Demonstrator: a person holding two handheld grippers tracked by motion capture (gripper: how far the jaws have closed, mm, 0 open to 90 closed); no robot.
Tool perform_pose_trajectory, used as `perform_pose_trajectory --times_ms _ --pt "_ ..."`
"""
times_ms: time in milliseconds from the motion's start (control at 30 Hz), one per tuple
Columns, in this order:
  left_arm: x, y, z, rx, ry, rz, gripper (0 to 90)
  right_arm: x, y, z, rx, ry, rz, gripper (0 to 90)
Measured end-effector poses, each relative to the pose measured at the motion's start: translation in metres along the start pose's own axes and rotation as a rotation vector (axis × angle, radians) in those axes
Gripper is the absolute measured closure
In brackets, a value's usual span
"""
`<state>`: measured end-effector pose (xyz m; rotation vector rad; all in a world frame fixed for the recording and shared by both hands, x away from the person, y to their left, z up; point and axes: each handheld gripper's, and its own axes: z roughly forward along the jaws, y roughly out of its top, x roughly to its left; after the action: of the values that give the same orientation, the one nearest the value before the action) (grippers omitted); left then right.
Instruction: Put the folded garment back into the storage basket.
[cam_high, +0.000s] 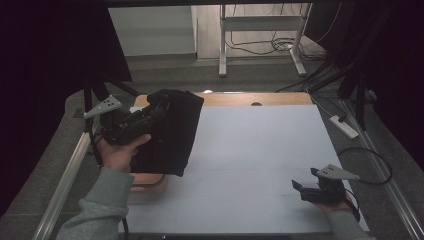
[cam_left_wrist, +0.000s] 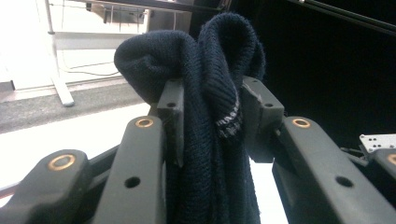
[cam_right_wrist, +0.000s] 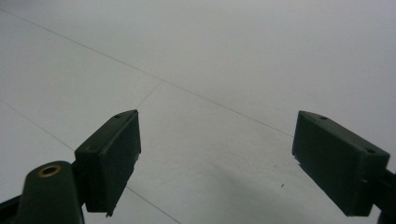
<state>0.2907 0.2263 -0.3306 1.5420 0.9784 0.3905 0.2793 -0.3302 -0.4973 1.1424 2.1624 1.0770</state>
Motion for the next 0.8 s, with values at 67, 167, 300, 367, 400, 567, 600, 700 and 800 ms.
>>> perform_pose_trajectory --times_ms 67,167,300,367,400,567,600,700,800 --pt "0.001 0.001 -0.002 -0.002 0.005 0.001 64.6 0.0 0.0 0.0 0.0 0.0 0.001 16.3" --pt "0.003 0.002 -0.006 -0.006 0.012 -0.001 64.7 0.0 0.0 0.0 0.0 -0.001 0.001 16.3" --pt "0.006 0.003 -0.011 -0.01 0.023 -0.002 64.8 0.0 0.0 0.0 0.001 -0.001 0.001 16.3" --pt "0.008 0.004 -0.014 -0.011 0.031 -0.001 64.8 0.0 0.0 0.0 0.001 -0.002 0.001 16.3" --pt "0.009 0.004 -0.016 -0.014 0.034 -0.004 64.8 0.0 0.0 0.0 0.001 -0.002 0.001 16.3" --pt "0.012 0.007 -0.024 -0.025 0.049 -0.006 64.9 0.0 0.0 0.0 0.003 -0.002 0.0 16.3" --pt "0.013 0.008 -0.027 -0.028 0.052 -0.006 64.9 0.0 0.0 0.0 0.004 -0.003 0.0 16.3" --pt "0.014 0.01 -0.032 -0.034 0.058 -0.004 64.9 0.0 0.0 0.0 0.004 -0.003 0.0 16.3" --pt "0.014 0.012 -0.036 -0.04 0.064 -0.005 64.9 0.0 0.0 0.0 0.004 -0.005 -0.001 16.4"
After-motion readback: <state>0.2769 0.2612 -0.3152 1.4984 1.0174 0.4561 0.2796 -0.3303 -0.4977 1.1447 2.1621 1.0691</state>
